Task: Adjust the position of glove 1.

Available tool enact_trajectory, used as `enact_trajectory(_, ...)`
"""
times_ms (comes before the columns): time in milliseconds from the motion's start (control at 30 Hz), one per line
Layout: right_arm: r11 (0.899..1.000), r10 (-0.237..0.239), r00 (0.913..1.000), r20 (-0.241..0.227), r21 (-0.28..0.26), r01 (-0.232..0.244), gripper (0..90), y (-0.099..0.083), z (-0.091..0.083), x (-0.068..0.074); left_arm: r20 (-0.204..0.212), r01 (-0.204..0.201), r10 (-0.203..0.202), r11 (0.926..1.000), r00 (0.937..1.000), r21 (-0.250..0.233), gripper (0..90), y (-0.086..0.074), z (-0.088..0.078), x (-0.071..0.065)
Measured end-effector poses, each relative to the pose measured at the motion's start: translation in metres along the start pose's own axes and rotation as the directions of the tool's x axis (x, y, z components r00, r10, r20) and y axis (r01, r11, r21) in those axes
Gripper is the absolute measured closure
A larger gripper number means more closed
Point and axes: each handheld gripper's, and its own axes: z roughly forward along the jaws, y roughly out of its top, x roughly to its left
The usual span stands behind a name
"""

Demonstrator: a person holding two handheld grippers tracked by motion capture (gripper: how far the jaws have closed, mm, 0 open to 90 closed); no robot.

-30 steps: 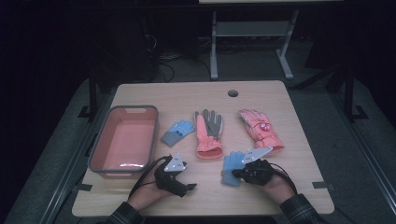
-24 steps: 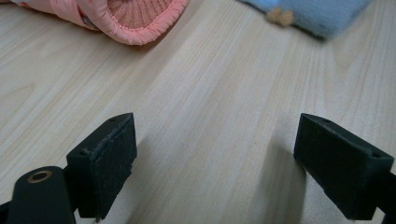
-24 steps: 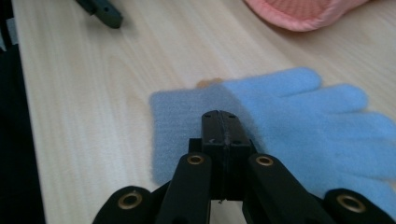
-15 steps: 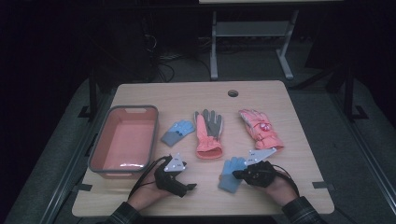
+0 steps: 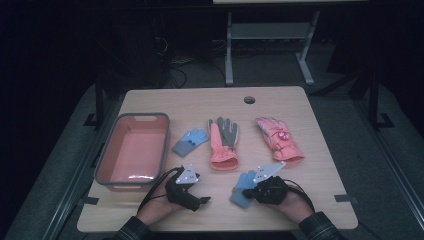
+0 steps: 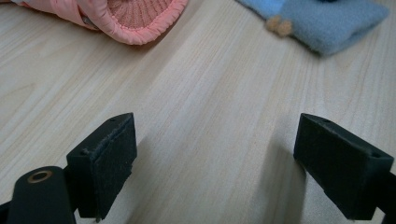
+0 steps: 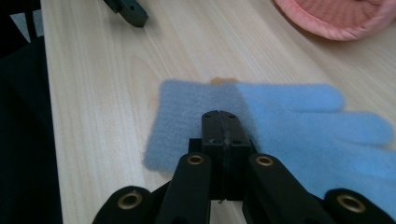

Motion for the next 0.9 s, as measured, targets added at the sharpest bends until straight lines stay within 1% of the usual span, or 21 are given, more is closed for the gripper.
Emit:
enact_trajectory(33, 1.000, -0.008, 1.0000, 0.000, 0.004, 0.008, 89.9, 0.001, 0.001, 0.001, 0.000, 0.000, 0.000, 1.0000, 1.0000, 0.000, 12.4, 0.000, 0.000, 0.000)
enact_trajectory(67, 1.000, -0.004, 1.0000, -0.007, 0.001, 0.004, 89.8, 0.002, 0.003, 0.002, 0.000, 0.003, -0.003, 1.0000, 1.0000, -0.002, 12.4, 0.000, 0.000, 0.000)
enact_trajectory(100, 1.000, -0.020, 0.9998, -0.005, 0.003, 0.020, 89.9, 0.003, 0.004, 0.002, 0.000, 0.003, -0.003, 1.0000, 1.0000, -0.002, 12.4, 0.000, 0.000, 0.000)
enact_trajectory(133, 1.000, -0.008, 0.9999, -0.013, 0.000, 0.008, 89.9, 0.005, 0.006, 0.004, 0.000, 0.009, -0.009, 0.9999, 1.0000, -0.006, 12.4, 0.000, 0.000, -0.001)
enact_trajectory(167, 1.000, -0.020, 0.9997, -0.015, 0.005, 0.020, 89.8, 0.006, 0.007, 0.004, 0.000, 0.004, -0.004, 1.0000, 1.0000, -0.001, 12.4, 0.000, 0.000, 0.000)
enact_trajectory(200, 1.000, -0.022, 0.9996, -0.016, 0.007, 0.023, 89.8, 0.008, 0.009, 0.005, 0.001, 0.010, -0.010, 0.9999, 1.0000, -0.009, 12.4, 0.000, 0.001, -0.001)
enact_trajectory(267, 1.000, -0.021, 0.9996, -0.020, 0.004, 0.021, 89.9, 0.011, 0.012, 0.007, 0.001, 0.009, -0.009, 0.9999, 1.0000, -0.008, 12.4, 0.000, 0.001, 0.000)
enact_trajectory(367, 0.999, -0.034, 0.9993, -0.014, 0.003, 0.034, 89.9, 0.016, 0.018, 0.008, 0.001, 0.008, -0.008, 0.9999, 1.0000, -0.008, 12.4, 0.000, 0.001, 0.000)
enact_trajectory(400, 1.000, -0.025, 0.9996, -0.015, -0.002, 0.025, 89.8, 0.018, 0.020, 0.010, 0.001, 0.009, -0.009, 0.9999, 1.0000, -0.008, 12.4, 0.000, 0.001, 0.000)
enact_trajectory(533, 0.999, -0.036, 0.9993, -0.011, -0.001, 0.036, 89.8, 0.024, 0.026, 0.011, 0.002, 0.014, -0.014, 0.9998, 0.9999, -0.013, 12.4, 0.000, 0.001, -0.001)
enact_trajectory(567, 0.999, -0.048, 0.9988, -0.009, -0.003, 0.048, 89.8, 0.024, 0.027, 0.010, 0.001, 0.015, -0.014, 0.9998, 0.9999, -0.013, 12.4, 0.000, 0.001, -0.001)
enact_trajectory(667, 0.999, -0.050, 0.9987, -0.009, -0.009, 0.050, 89.4, 0.024, 0.026, 0.010, 0.000, 0.009, -0.009, 0.9999, 1.0000, -0.008, 12.4, 0.000, 0.001, 0.000)
enact_trajectory(733, 0.999, -0.039, 0.9992, -0.008, -0.033, 0.039, 85.1, 0.023, 0.021, 0.009, 0.001, 0.009, -0.009, 0.9999, 1.0000, -0.008, 12.4, 0.000, 0.001, 0.000)
enact_trajectory(767, 0.998, -0.042, 0.9991, 0.001, -0.044, 0.042, 83.0, 0.022, 0.018, 0.007, 0.000, 0.008, -0.008, 0.9999, 1.0000, -0.008, 12.4, 0.000, 0.001, 0.000)
enact_trajectory(800, 0.998, -0.042, 0.9991, 0.001, -0.044, 0.042, 83.0, 0.022, 0.018, 0.007, 0.000, 0.008, -0.008, 0.9999, 1.0000, -0.008, 12.4, 0.000, 0.001, 0.000)
enact_trajectory(833, 0.998, -0.020, 0.9997, 0.011, -0.065, 0.020, 78.4, 0.020, 0.012, 0.003, 0.000, 0.008, -0.008, 0.9999, 1.0000, -0.008, 12.4, 0.000, 0.001, 0.000)
enact_trajectory(867, 0.998, -0.020, 0.9997, 0.011, -0.065, 0.020, 78.4, 0.020, 0.012, 0.003, 0.000, 0.008, -0.008, 0.9999, 1.0000, -0.008, 12.4, 0.000, 0.001, 0.000)
enact_trajectory(900, 0.997, -0.016, 0.9996, 0.025, -0.076, 0.018, 75.6, 0.018, 0.008, 0.000, 0.000, 0.010, -0.010, 0.9999, 1.0000, -0.010, 12.4, 0.000, 0.001, 0.000)
